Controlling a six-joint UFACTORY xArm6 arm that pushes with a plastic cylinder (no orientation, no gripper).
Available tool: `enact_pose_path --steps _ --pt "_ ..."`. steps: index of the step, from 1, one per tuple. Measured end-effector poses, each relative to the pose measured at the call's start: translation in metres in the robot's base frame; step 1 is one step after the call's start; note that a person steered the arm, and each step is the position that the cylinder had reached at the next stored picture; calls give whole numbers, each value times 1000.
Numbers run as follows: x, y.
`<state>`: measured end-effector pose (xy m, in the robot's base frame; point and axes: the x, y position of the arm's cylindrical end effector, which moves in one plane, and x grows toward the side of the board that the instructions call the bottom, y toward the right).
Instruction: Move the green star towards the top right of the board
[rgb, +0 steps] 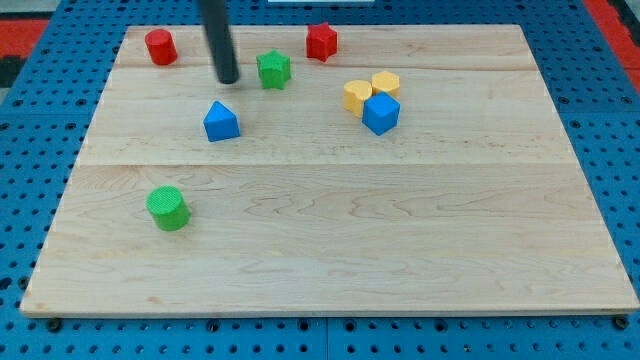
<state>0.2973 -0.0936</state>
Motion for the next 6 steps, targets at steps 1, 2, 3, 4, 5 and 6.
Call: enact_pose_path --steps 1,2,3,4,5,6 --pt "0 59" --pt "-1 -10" --pt "-3 1" --pt "-9 19" --pt "-30 32" --pt "-21 88"
